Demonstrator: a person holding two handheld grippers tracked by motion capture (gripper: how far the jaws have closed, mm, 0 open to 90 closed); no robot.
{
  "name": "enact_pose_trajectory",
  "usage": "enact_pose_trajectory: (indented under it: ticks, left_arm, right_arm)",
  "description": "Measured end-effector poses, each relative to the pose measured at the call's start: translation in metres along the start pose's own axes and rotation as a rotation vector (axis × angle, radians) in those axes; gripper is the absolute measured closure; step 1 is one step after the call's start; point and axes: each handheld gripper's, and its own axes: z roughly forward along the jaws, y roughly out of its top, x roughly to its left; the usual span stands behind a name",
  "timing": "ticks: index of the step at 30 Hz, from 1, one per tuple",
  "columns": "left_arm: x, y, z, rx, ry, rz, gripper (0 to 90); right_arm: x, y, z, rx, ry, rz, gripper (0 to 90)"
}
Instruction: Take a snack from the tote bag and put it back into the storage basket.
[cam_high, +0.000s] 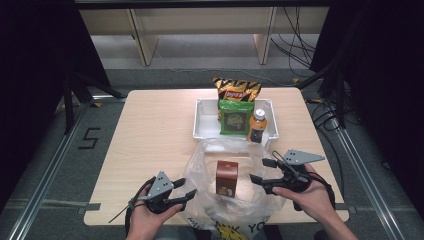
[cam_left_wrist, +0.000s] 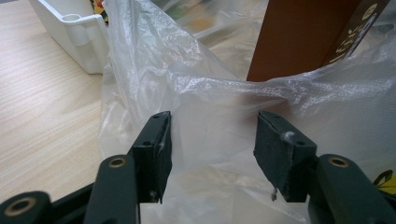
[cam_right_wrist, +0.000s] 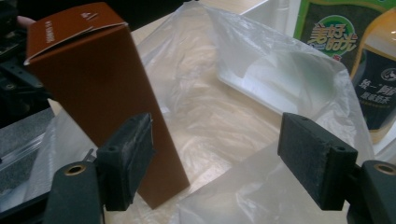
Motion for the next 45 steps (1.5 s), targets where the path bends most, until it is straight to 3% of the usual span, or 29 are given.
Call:
enact_pose_trajectory:
  ticks: [1, 2, 3, 4, 6, 7, 8, 9, 10, 12, 14, 19, 24, 25, 27, 29, 32, 33, 37, 38, 39, 40, 42, 45]
  left_arm:
    - [0.0, 0.0, 0.0, 0.002, -0.007, 0.002, 46.0]
    - [-0.001, 0.0, 0.0, 0.002, 0.002, 0.006, 46.0]
    - [-0.001, 0.0, 0.0, 0.001, 0.0, 0.006, 46.0]
    - [-0.002, 0.0, 0.0, -0.002, 0.001, -0.019, 46.0]
    - [0.0, 0.001, 0.0, -0.002, -0.002, 0.003, 46.0]
    - [0.0, 0.001, 0.0, 0.0, -0.007, 0.002, 46.0]
    - [0.0, 0.0, 0.001, 0.0, -0.003, -0.001, 46.0]
    - [0.0, 0.001, 0.0, 0.003, 0.001, 0.008, 46.0]
    - [-0.002, 0.001, 0.001, 0.001, 0.001, -0.01, 46.1]
    - [-0.002, 0.001, 0.001, 0.0, 0.001, -0.017, 46.0]
    - [0.0, 0.001, 0.0, 0.002, 0.001, 0.007, 46.0]
    - [-0.002, 0.001, 0.0, -0.006, -0.006, -0.018, 46.0]
    - [-0.002, 0.001, 0.001, -0.003, 0.0, -0.017, 46.0]
    - [-0.001, 0.001, 0.0, 0.0, 0.0, 0.008, 46.0]
    - [-0.002, 0.001, 0.001, -0.002, 0.001, -0.012, 46.0]
    - [-0.001, 0.001, 0.0, -0.004, 0.002, -0.002, 46.1]
    - [-0.002, 0.001, 0.0, -0.007, -0.003, -0.013, 46.0]
    - [-0.003, 0.002, -0.001, -0.009, 0.001, -0.02, 46.0]
    - [-0.001, 0.003, -0.002, -0.017, -0.002, -0.001, 46.0]
    - [-0.002, 0.003, -0.003, -0.018, 0.008, -0.014, 46.0]
    - [-0.001, 0.004, -0.003, -0.023, -0.004, 0.008, 46.1]
    - [-0.002, 0.004, -0.004, -0.027, 0.001, -0.009, 46.1]
    - [-0.001, 0.005, -0.005, -0.037, 0.001, 0.003, 46.2]
    - [-0.003, 0.01, -0.009, -0.059, 0.005, -0.007, 46.4]
  right_arm:
    - [-0.001, 0.0, 0.0, 0.005, 0.011, -0.021, 26.7]
    - [0.004, -0.001, 0.0, 0.018, 0.011, 0.022, 26.2]
    - [0.004, -0.001, 0.0, 0.025, 0.034, -0.004, 25.2]
    - [0.006, -0.002, 0.0, 0.024, 0.043, 0.014, 24.6]
    - [0.006, -0.003, 0.0, 0.029, 0.044, -0.049, 23.8]
    - [0.01, -0.004, -0.001, 0.036, 0.044, -0.033, 23.2]
    - [0.01, -0.004, 0.0, 0.031, 0.053, -0.061, 23.3]
    - [0.011, -0.004, 0.001, 0.032, 0.066, -0.061, 23.5]
    - [0.012, -0.005, 0.002, 0.022, 0.063, -0.069, 23.6]
    - [0.015, -0.006, 0.002, 0.046, 0.077, -0.043, 23.6]
    - [0.017, -0.007, 0.003, 0.049, 0.087, -0.031, 23.6]
    - [0.017, -0.01, 0.01, 0.051, 0.099, -0.089, 23.0]
    - [0.021, -0.009, 0.013, 0.053, 0.112, -0.071, 22.5]
    - [0.021, -0.009, 0.012, 0.057, 0.109, -0.07, 22.5]
    - [0.022, -0.009, 0.013, 0.052, 0.114, -0.072, 22.3]
    - [0.022, -0.007, 0.013, 0.035, 0.103, -0.1, 22.3]
    - [0.024, -0.006, 0.013, 0.035, 0.112, -0.087, 22.3]
    - [0.024, -0.006, 0.014, 0.042, 0.134, -0.086, 22.3]
    - [0.025, -0.006, 0.016, 0.041, 0.119, -0.112, 22.2]
    - [0.027, -0.006, 0.016, 0.043, 0.126, -0.084, 22.1]
    - [0.027, -0.007, 0.017, 0.036, 0.128, -0.088, 21.9]
    - [0.028, -0.006, 0.017, 0.041, 0.137, -0.089, 21.7]
    - [0.028, -0.006, 0.018, 0.019, 0.118, -0.099, 21.6]
    - [0.03, -0.006, 0.017, 0.038, 0.143, -0.093, 21.7]
